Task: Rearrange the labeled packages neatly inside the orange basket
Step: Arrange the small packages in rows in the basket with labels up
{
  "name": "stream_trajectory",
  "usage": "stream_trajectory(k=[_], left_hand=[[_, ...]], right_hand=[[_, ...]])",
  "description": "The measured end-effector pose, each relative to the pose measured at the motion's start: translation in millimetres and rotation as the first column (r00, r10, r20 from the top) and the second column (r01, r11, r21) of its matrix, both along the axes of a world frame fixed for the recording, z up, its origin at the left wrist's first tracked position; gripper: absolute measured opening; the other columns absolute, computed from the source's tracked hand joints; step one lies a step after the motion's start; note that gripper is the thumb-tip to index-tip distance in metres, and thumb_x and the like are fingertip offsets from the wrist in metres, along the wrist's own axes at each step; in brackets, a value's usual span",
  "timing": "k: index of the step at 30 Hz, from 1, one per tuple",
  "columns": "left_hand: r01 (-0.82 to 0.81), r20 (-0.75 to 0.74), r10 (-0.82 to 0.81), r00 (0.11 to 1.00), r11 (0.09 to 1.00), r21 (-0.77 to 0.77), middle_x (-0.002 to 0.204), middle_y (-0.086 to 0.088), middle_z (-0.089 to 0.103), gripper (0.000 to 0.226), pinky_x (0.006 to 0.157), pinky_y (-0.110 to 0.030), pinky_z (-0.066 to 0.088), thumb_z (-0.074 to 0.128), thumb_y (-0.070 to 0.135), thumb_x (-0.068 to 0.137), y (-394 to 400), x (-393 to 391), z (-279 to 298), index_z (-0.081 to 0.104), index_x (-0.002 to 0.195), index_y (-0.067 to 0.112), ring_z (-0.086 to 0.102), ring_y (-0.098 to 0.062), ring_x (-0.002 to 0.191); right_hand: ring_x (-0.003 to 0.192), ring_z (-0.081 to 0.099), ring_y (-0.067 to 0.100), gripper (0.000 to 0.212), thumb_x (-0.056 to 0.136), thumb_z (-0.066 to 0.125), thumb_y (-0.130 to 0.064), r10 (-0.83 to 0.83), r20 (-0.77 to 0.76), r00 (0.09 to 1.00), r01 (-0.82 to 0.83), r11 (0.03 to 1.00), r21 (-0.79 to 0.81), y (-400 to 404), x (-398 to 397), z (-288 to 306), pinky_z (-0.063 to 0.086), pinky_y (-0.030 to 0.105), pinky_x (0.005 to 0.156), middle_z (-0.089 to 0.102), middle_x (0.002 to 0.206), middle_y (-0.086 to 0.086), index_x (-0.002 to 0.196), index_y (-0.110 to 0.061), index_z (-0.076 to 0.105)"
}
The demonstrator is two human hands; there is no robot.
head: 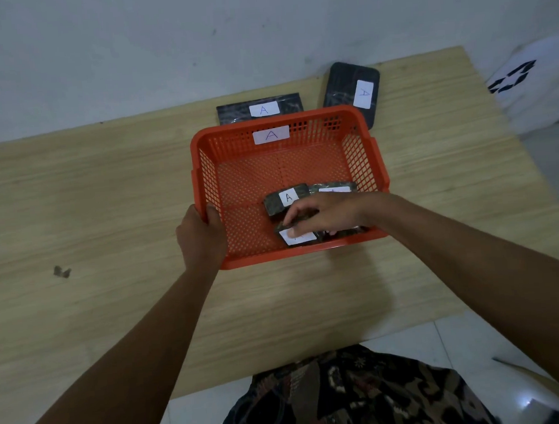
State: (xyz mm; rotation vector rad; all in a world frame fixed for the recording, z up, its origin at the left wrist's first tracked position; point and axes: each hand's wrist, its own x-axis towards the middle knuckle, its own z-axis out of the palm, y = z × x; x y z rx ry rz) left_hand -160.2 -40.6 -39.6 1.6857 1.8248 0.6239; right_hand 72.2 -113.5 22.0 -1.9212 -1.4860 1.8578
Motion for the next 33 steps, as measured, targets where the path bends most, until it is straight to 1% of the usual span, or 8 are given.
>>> stream_trajectory(k=[4,6,8,14,18,23,30,33], left_hand=[[0.012,-0.002,-0.012,1.000,1.000,0.005,0.098,-0.019,0.070,0.036,0.079,-0.045,0.053,0.042,0.031,0.099,-0.5,0.2,1.1,0.062,0.103,0.001,0.064,-0.037,0.088],[0.013,-0.003,-0.013,1.000,1.000,0.006,0.097,-0.019,0.070,0.035,0.077,-0.042,0.052,0.043,0.030,0.099,-0.6,0.0,1.4,0.062,0.102,0.001,0.064,-0.037,0.087],[0.005,0.000,-0.005,1.000,1.000,0.001,0.096,-0.018,0.070,0.035,0.078,-0.043,0.052,0.043,0.031,0.098,-0.5,0.1,2.0,0.062,0.101,0.002,0.064,-0.036,0.086],[0.004,0.014,-0.004,1.000,1.000,-0.004,0.093,-0.017,0.070,0.034,0.077,-0.046,0.054,0.043,0.031,0.098,-1.2,0.7,3.5,0.062,0.098,0.003,0.065,-0.035,0.083],[0.008,0.013,-0.008,1.000,1.000,-0.022,0.093,-0.017,0.070,0.036,0.078,-0.049,0.055,0.041,0.033,0.098,-1.8,0.9,3.4,0.061,0.100,0.004,0.065,-0.036,0.083],[0.010,0.012,-0.010,1.000,0.999,-0.031,0.094,-0.017,0.070,0.034,0.079,-0.048,0.055,0.042,0.032,0.098,-1.3,0.5,3.4,0.061,0.099,0.004,0.065,-0.036,0.084],[0.016,0.002,-0.016,1.000,0.999,-0.050,0.099,-0.018,0.069,0.030,0.071,-0.034,0.041,0.044,0.028,0.099,-0.2,-1.2,1.4,0.059,0.103,0.003,0.063,-0.036,0.088],[0.028,0.003,-0.028,1.000,0.998,-0.060,0.104,-0.017,0.068,0.029,0.073,-0.036,0.045,0.044,0.029,0.098,-1.6,-2.4,5.1,0.056,0.110,0.006,0.064,-0.036,0.092]], right_hand=[[0.102,0.064,0.016,0.024,0.091,0.071,-0.019,-0.147,0.032,0.989,0.139,0.974,0.177,-5.6,6.7,-6.4,0.055,0.024,0.081,0.064,0.116,-0.002,0.113,-0.028,0.068],[0.110,0.062,0.012,0.025,0.088,0.075,-0.018,-0.247,0.047,0.968,0.227,0.940,0.255,-9.6,8.6,-11.6,0.048,0.015,0.081,0.066,0.115,-0.006,0.109,-0.026,0.066],[0.110,0.062,0.010,0.027,0.084,0.079,-0.019,-0.301,0.038,0.953,0.283,0.928,0.241,-13.0,7.7,-17.3,0.049,0.017,0.082,0.066,0.114,-0.006,0.106,-0.025,0.063],[0.097,0.059,0.009,0.016,0.082,0.080,-0.025,-0.251,0.278,0.927,0.169,0.943,0.287,-12.0,-5.8,-33.1,0.038,0.013,0.066,0.064,0.104,-0.008,0.093,-0.028,0.070],[0.099,0.062,0.013,0.017,0.085,0.076,-0.028,-0.275,0.389,0.879,0.132,0.925,0.356,-12.3,-15.6,-37.6,0.046,0.024,0.078,0.068,0.107,-0.004,0.102,-0.028,0.074],[0.107,0.063,0.023,0.026,0.085,0.070,-0.034,-0.292,0.635,0.715,0.010,0.912,0.409,-10.2,-28.8,-38.2,0.043,0.031,0.084,0.068,0.117,0.002,0.111,-0.033,0.073],[0.105,0.065,0.025,0.025,0.085,0.071,-0.030,-0.280,0.710,0.646,-0.030,0.920,0.390,-11.9,-33.4,-37.9,0.047,0.035,0.086,0.069,0.113,0.004,0.110,-0.024,0.072],[0.100,0.066,0.022,0.023,0.083,0.071,-0.036,-0.293,0.714,0.636,-0.025,0.917,0.398,-13.9,-31.9,-37.9,0.047,0.033,0.079,0.071,0.105,0.000,0.101,-0.023,0.075]])
